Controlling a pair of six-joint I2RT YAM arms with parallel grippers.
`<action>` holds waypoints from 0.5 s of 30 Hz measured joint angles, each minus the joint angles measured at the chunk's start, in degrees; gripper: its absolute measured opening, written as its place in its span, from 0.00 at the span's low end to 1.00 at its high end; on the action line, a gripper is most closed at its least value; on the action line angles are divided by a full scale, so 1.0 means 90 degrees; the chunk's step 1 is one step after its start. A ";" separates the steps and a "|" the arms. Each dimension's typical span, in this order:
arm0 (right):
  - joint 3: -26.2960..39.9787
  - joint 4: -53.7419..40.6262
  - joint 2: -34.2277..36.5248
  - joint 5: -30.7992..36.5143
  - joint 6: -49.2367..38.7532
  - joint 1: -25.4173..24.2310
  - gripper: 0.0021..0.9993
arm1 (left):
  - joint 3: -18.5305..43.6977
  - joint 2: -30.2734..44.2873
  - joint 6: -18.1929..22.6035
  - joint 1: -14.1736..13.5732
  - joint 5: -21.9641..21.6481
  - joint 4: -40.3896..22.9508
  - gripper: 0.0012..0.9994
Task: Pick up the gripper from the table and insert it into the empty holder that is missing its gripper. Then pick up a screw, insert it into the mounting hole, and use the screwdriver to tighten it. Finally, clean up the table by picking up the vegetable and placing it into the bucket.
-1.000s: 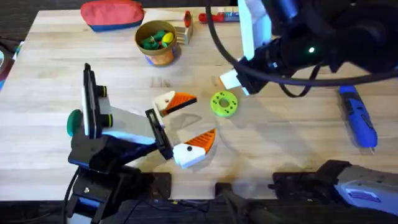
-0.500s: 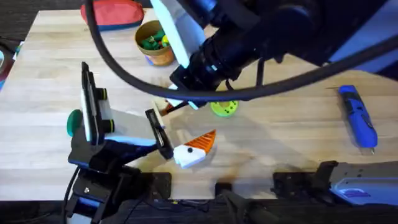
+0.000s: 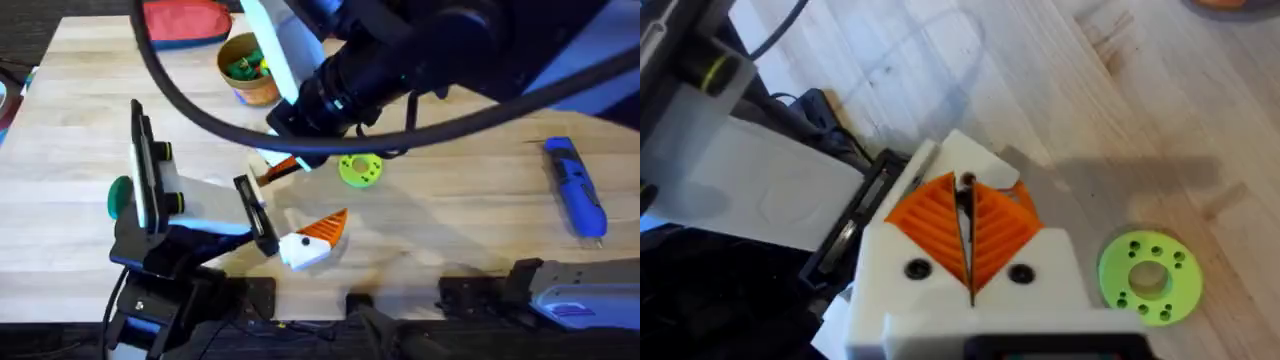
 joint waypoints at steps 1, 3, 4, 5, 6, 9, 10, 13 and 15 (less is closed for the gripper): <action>0.0017 0.0000 0.0034 0.0000 0.0000 0.0000 0.00 | 0.0000 0.0000 0.0000 0.0000 0.0000 0.0000 0.99; 0.0044 0.0004 0.0117 0.0000 0.0001 0.0000 0.00 | 0.0000 0.0000 0.0000 0.0000 0.0000 0.0000 0.99; 0.0045 0.0010 0.0172 0.0000 0.0000 0.0000 0.00 | 0.0000 0.0000 0.0000 0.0000 0.0000 0.0000 0.99; 0.0045 0.0005 0.0233 0.0000 0.0002 0.0000 0.00 | 0.0000 -0.0002 0.0000 0.0000 0.0000 0.0000 0.99; 0.0045 0.0005 0.0287 0.0000 0.0002 0.0000 0.00 | 0.0000 0.0000 0.0000 0.0000 0.0002 0.0000 0.99; 0.0045 -0.0007 0.0419 -0.0017 0.0015 0.0000 0.00 | 0.0000 0.0000 -0.0008 0.0000 0.0002 -0.0003 0.99; 0.0045 -0.0011 0.0425 -0.0022 0.0017 0.0000 0.00 | 0.0000 0.0000 -0.0012 0.0000 0.0002 -0.0004 0.99; 0.0055 -0.0022 0.0423 -0.0024 0.0017 0.0000 0.00 | 0.0000 -0.0001 -0.0005 0.0000 0.0008 -0.0002 0.99; 0.0055 -0.0014 0.0423 -0.0029 0.0027 0.0000 0.02 | 0.0000 0.0000 -0.0005 0.0000 0.0017 -0.0002 0.99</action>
